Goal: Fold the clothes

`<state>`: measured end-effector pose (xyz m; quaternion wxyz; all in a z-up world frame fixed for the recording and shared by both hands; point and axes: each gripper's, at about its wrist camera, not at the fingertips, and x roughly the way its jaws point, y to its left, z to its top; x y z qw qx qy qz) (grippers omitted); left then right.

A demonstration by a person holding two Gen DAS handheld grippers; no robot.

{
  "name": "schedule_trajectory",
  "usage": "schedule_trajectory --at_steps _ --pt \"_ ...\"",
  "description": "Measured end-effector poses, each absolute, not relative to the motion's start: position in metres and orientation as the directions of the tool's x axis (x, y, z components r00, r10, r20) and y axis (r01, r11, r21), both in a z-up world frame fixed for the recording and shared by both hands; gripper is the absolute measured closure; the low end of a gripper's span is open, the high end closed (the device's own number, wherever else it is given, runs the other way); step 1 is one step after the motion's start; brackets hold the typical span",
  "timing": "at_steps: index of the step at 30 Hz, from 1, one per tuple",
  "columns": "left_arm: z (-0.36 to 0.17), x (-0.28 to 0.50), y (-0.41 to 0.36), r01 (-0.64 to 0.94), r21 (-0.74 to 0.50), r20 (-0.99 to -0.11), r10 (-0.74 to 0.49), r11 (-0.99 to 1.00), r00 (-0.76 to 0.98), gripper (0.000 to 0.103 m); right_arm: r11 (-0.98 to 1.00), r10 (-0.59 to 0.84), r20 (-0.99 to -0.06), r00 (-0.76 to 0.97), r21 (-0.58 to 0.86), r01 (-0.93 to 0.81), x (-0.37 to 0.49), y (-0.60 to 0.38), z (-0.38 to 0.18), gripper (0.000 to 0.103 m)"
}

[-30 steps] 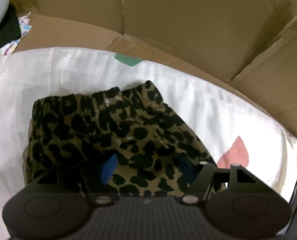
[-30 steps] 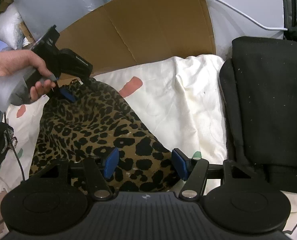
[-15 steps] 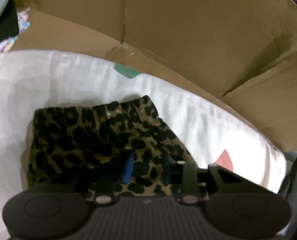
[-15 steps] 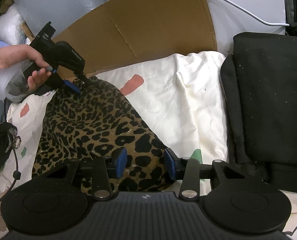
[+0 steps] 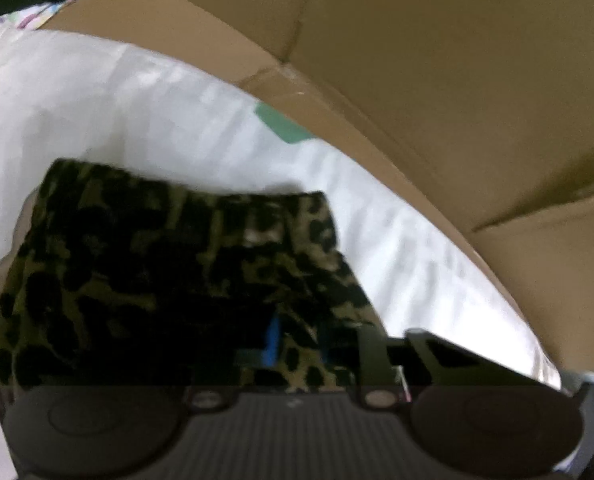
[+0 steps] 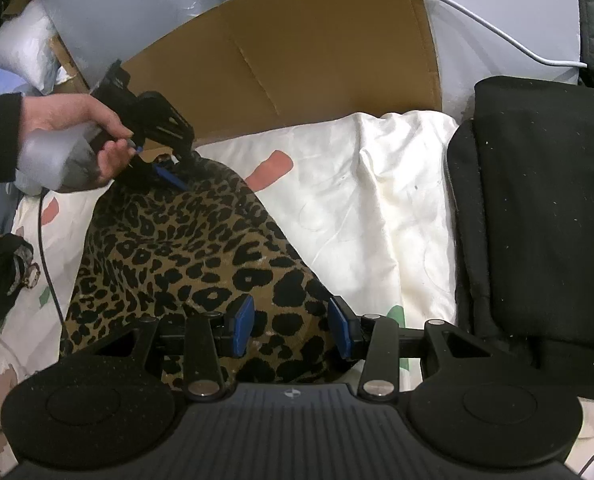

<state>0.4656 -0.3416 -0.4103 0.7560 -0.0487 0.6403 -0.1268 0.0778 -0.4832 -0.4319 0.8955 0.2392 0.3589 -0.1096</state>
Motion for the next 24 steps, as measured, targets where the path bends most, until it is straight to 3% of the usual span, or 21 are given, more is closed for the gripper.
schedule_trajectory --at_steps 9,12,15,24 --pt "-0.405 0.463 -0.333 0.075 -0.266 -0.950 -0.274 0.961 0.151 0.102 0.862 -0.027 -0.696 0.717 0.347 0.369 0.077 -0.481 -0.431 0.059" --pt "-0.396 0.459 -0.335 0.109 -0.264 -0.948 -0.279 0.958 0.153 0.102 0.860 -0.028 -0.696 0.717 0.349 0.372 0.077 -0.481 -0.433 0.060" --pt "-0.385 0.456 -0.338 0.137 -0.268 -0.943 -0.289 0.954 0.165 0.102 0.855 -0.026 -0.703 0.711 0.354 0.380 0.078 -0.482 -0.438 0.070" --pt "-0.350 0.454 -0.352 0.187 -0.293 -0.923 -0.328 0.938 0.200 0.103 0.827 -0.078 -0.690 0.719 0.358 0.433 0.072 -0.490 -0.439 0.068"
